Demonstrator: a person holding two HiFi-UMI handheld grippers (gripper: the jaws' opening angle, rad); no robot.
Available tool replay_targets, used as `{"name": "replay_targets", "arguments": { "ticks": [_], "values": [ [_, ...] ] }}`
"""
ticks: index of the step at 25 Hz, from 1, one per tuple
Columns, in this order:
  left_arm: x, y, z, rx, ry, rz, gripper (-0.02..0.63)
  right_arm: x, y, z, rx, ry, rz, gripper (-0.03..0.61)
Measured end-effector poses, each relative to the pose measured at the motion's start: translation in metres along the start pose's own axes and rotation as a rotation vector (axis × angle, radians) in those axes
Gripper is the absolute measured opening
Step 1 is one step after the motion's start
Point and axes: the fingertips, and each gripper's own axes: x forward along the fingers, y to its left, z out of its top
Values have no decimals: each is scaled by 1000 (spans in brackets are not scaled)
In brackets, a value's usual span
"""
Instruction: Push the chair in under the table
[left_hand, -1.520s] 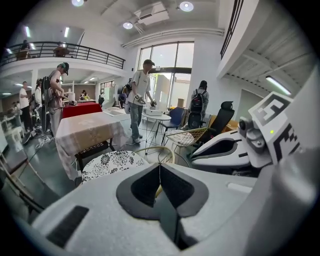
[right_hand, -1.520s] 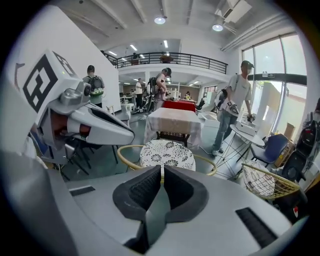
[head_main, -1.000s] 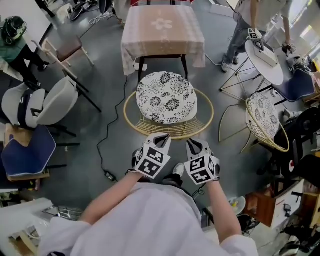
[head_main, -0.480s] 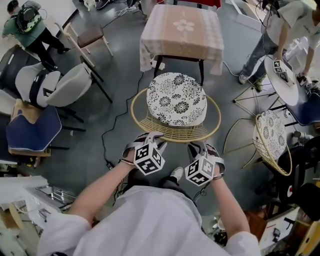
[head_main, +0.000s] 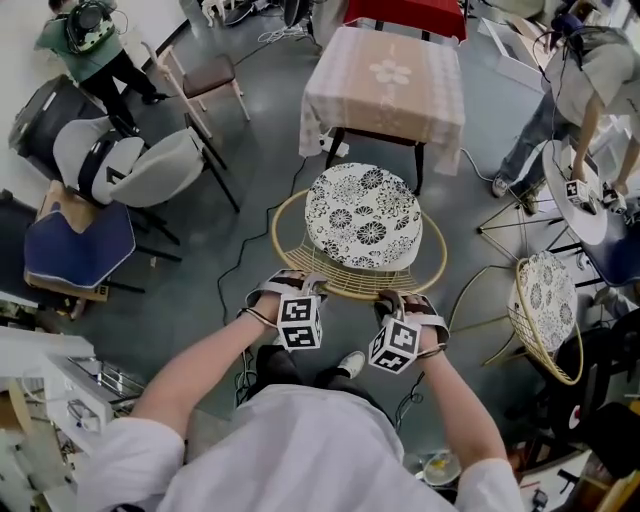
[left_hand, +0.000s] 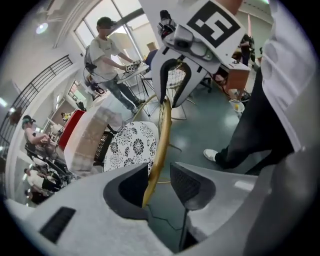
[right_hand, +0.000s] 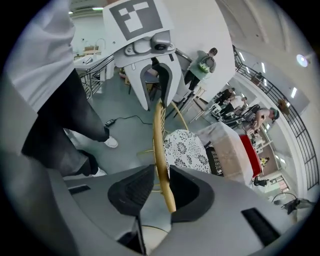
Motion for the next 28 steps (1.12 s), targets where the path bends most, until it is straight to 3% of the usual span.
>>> {"name": "replay_targets", "arguments": {
  "ticks": [4, 9, 18, 28],
  "values": [
    [12, 5, -5, 67, 68, 13, 128, 10, 2, 2, -97, 17, 41, 77],
    [19, 4, -7, 132, 115, 6, 101, 18, 4, 4, -142, 32, 77, 75],
    [23, 8, 0, 129, 149, -43, 100, 16, -3, -2, -108, 54, 119, 71],
    [24, 29, -14, 135, 153, -44, 101, 27, -16, 12, -79, 57, 127, 71]
  ]
}}
